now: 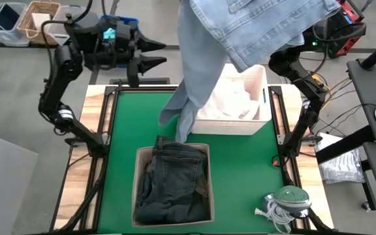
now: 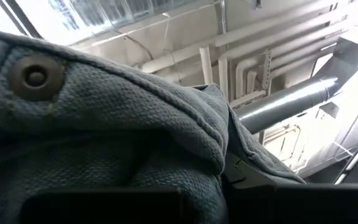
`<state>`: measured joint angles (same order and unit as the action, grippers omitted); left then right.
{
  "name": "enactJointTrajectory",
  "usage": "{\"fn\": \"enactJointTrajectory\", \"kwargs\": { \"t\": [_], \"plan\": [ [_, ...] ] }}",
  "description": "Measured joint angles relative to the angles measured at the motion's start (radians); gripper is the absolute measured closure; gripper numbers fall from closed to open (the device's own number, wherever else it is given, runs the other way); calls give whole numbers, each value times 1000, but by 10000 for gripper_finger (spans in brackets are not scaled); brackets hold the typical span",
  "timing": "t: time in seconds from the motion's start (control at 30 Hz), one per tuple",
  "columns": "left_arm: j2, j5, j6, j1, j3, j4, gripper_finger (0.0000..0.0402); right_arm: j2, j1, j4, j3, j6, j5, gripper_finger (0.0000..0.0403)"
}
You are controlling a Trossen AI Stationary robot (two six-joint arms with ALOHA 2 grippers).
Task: Sort clothes
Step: Put the light blue pants into the gray laundry organizer
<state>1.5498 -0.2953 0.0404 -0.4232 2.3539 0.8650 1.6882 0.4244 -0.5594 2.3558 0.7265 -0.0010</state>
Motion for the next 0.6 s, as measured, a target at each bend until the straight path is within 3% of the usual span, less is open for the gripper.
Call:
{"fn": "enactJointTrajectory", "kwargs": {
  "t": [0.23,0.5,0.6],
  "plan": [
    [57,-143,-150,5,0,-153,130,0,0,7,0,-71,0,390],
    [150,-65,-224,4,0,-150,94,0,0,7,0,-112,-8,390],
    [183,-84,-214,5,0,-179,93,0,16,3,0,-51,-106,390]
  ]
}}
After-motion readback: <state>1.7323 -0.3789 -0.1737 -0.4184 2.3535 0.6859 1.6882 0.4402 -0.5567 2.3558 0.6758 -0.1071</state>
